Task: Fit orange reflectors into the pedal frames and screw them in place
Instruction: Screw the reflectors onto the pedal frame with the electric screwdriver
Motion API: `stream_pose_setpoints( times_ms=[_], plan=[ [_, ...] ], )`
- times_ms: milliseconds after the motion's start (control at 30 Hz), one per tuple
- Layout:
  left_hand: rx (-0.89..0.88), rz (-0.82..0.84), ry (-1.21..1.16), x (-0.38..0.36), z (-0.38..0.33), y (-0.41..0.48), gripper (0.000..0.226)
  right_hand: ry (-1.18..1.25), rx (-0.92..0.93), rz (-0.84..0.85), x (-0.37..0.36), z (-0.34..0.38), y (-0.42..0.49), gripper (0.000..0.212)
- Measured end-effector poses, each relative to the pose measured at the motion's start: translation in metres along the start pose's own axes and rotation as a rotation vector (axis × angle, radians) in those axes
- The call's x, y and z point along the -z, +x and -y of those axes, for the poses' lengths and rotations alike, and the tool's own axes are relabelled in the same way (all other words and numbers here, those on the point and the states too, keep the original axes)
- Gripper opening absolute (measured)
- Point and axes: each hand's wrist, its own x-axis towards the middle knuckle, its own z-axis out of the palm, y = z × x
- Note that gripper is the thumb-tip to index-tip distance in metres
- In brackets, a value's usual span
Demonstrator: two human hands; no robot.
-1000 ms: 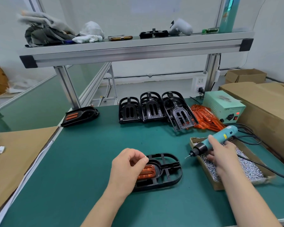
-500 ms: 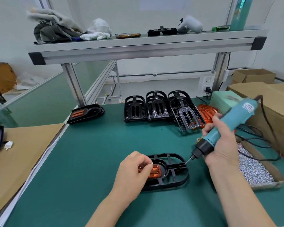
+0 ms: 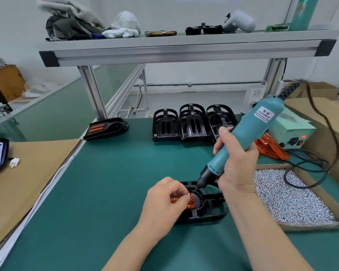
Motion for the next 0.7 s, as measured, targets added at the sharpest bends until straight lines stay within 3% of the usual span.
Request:
stream_pose_setpoints(
  times_ms=[700],
  plan=[
    [0.039,-0.01,-0.072,-0.0045,-0.0014,-0.0003,0.021,-0.056,0.07,0.049,-0.0096,0.0038,-0.0105,0.014]
  ],
)
